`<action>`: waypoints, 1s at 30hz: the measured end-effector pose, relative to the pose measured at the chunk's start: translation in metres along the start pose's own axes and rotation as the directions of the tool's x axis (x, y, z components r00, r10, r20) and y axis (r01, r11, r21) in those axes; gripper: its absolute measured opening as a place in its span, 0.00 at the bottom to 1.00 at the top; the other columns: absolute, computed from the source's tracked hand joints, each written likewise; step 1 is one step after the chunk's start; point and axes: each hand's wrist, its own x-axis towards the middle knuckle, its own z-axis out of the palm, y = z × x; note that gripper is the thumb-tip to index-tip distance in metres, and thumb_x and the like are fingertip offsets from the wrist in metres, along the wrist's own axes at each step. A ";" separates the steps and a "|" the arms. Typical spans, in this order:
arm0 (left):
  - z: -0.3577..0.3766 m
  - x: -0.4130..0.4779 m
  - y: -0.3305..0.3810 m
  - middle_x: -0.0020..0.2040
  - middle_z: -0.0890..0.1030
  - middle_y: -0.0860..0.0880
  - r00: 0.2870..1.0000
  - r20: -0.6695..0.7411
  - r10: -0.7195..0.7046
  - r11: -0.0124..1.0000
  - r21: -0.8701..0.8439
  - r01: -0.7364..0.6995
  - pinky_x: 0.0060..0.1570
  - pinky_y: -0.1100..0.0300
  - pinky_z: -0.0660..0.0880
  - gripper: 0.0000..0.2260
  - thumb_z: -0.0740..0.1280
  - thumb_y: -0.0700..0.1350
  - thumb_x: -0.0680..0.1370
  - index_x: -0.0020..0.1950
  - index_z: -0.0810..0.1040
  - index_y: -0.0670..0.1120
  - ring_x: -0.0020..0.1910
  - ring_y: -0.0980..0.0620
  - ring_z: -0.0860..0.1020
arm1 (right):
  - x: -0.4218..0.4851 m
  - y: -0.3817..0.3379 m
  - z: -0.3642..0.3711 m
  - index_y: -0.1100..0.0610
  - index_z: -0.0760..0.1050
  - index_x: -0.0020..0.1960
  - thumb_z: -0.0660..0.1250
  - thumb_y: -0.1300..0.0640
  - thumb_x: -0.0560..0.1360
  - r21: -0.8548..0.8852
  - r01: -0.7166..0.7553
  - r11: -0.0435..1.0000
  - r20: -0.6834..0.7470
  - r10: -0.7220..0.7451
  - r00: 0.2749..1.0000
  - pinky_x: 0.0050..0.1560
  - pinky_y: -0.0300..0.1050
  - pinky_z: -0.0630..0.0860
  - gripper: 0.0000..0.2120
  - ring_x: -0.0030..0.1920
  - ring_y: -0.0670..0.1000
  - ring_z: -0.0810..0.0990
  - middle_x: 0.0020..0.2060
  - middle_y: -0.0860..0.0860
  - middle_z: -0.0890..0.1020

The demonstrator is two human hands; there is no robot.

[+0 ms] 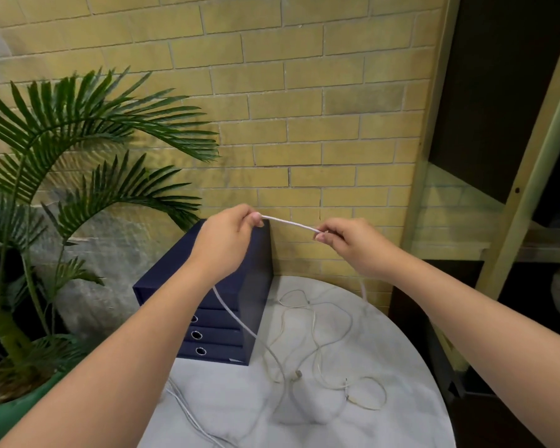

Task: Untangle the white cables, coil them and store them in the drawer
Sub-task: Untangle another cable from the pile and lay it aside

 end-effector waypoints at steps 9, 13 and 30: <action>-0.001 -0.012 -0.030 0.32 0.71 0.56 1.000 0.017 0.005 0.995 0.104 -0.007 0.31 0.59 0.63 0.12 0.56 0.49 0.83 0.48 0.77 0.49 0.31 0.55 0.69 | -0.016 -0.006 -0.010 0.47 0.77 0.52 0.56 0.51 0.81 -0.051 0.065 0.997 0.189 -0.054 0.980 0.44 0.41 0.71 0.11 0.37 0.44 0.73 0.40 0.44 0.79; 0.003 -0.014 -0.032 0.33 0.72 0.56 0.999 0.040 0.026 0.992 0.124 -0.031 0.31 0.60 0.63 0.12 0.55 0.51 0.83 0.48 0.76 0.51 0.32 0.56 0.70 | -0.018 -0.004 -0.013 0.47 0.77 0.54 0.55 0.50 0.81 -0.125 0.064 0.990 0.135 -0.047 0.990 0.49 0.46 0.72 0.12 0.41 0.45 0.76 0.43 0.45 0.82; 0.014 -0.028 -0.002 0.37 0.76 0.47 0.951 0.307 0.029 1.000 -0.016 -0.026 0.37 0.53 0.71 0.11 0.56 0.56 0.81 0.50 0.71 0.50 0.35 0.50 0.73 | -0.015 0.003 0.001 0.54 0.77 0.54 0.57 0.51 0.81 -0.308 0.127 0.943 -0.031 -0.143 0.989 0.35 0.45 0.66 0.12 0.40 0.54 0.76 0.42 0.52 0.82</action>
